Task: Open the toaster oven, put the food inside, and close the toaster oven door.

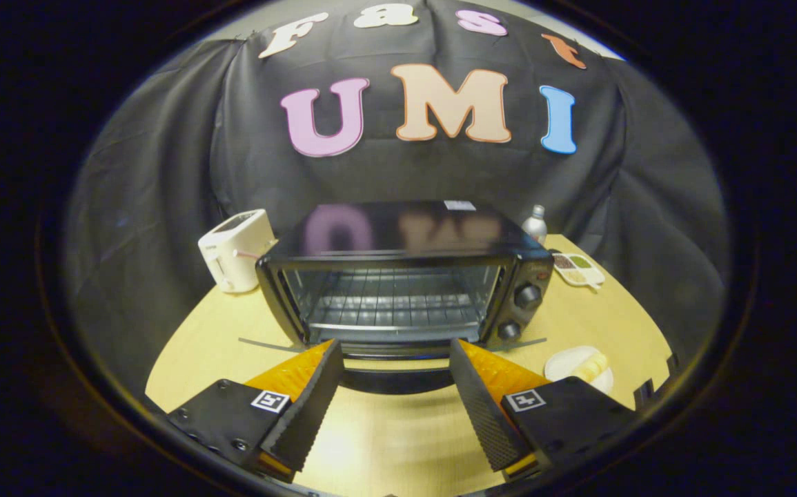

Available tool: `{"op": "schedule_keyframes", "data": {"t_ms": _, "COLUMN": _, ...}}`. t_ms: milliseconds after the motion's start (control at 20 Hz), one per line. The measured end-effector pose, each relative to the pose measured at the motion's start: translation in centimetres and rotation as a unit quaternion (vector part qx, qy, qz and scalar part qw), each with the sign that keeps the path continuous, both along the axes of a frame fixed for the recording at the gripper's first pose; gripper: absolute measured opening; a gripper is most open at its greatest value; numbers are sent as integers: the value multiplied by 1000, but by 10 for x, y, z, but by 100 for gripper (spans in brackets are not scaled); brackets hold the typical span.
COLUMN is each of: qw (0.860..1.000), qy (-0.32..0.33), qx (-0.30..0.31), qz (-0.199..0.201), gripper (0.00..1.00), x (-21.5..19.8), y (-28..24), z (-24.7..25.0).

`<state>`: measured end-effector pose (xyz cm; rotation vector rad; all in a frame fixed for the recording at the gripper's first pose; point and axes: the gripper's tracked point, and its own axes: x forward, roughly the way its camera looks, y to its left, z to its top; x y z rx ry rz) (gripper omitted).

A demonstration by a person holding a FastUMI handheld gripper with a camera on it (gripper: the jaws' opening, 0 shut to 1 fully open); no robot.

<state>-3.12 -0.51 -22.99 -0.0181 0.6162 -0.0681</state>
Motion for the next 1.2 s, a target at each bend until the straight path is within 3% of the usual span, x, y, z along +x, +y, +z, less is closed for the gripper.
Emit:
{"op": "schedule_keyframes", "data": {"t_ms": 550, "qw": 998, "qy": 57, "qx": 6, "qz": -14, "gripper": 97, "x": -45, "y": 0, "z": -40}}
{"op": "schedule_keyframes", "data": {"t_ms": 750, "qw": 994, "qy": 102, "qx": -20, "qz": 12, "gripper": 97, "x": -69, "y": 5, "z": -64}}
{"op": "schedule_keyframes", "data": {"t_ms": 1200, "qw": 991, "qy": 135, "qx": -12, "qz": 14, "gripper": 96, "x": -78, "y": 10, "z": -100}}
